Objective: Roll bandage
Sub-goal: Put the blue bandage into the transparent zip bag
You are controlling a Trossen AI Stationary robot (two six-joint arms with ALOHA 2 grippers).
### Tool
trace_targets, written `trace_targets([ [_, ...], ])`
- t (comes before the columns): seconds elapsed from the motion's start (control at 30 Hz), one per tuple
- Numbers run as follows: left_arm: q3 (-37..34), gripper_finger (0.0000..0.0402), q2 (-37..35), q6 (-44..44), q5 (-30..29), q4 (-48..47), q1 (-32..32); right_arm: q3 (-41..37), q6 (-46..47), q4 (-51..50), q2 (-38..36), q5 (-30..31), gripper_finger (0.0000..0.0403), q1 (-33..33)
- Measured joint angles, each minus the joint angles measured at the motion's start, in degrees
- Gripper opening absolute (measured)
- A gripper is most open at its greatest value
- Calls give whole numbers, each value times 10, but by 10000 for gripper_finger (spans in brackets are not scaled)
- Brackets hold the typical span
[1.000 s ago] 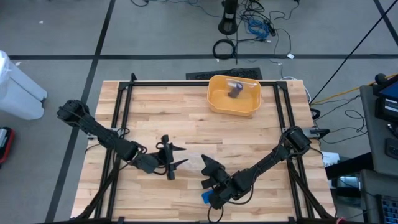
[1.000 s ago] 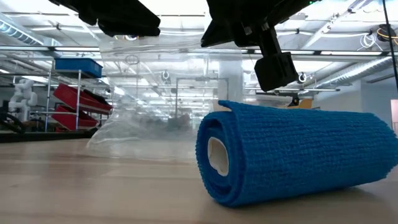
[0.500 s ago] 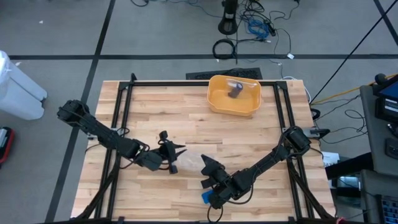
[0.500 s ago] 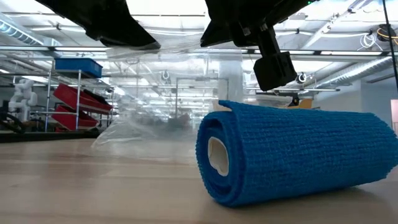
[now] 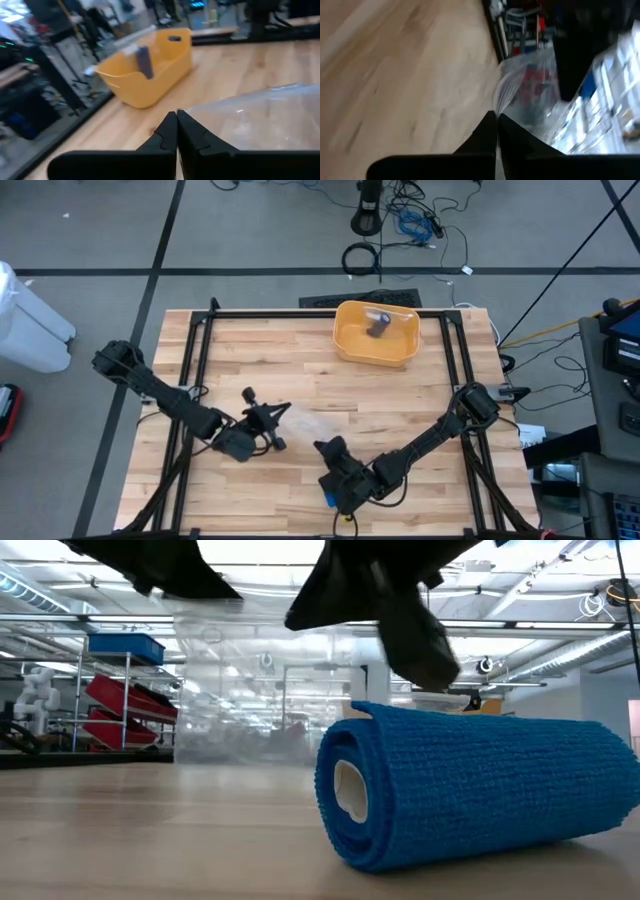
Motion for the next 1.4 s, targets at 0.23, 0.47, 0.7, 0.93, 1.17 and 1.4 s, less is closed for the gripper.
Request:
trace_targets([
  [0.23, 0, 1, 0, 17, -164, 10, -65, 1, 197, 4, -3, -72, 0, -13],
  [0.47, 0, 0, 0, 86, -158, 76, -83, 2, 310, -9, -5, -229, 0, -57],
  [0.7, 0, 0, 44, 72, -119, 77, -69, 0, 424, -41, -3, -261, 16, -81],
  [0.93, 0, 0, 99, 71, -92, 102, -59, 0, 443, -95, -53, -256, 91, -47],
  [1.17, 37, 0, 167, 71, -74, 126, -53, 0, 522, -203, -121, -316, 175, 8],
  [1.4, 93, 0, 230, 70, -43, 125, -26, 1, 541, -229, -118, -532, 218, 25],
])
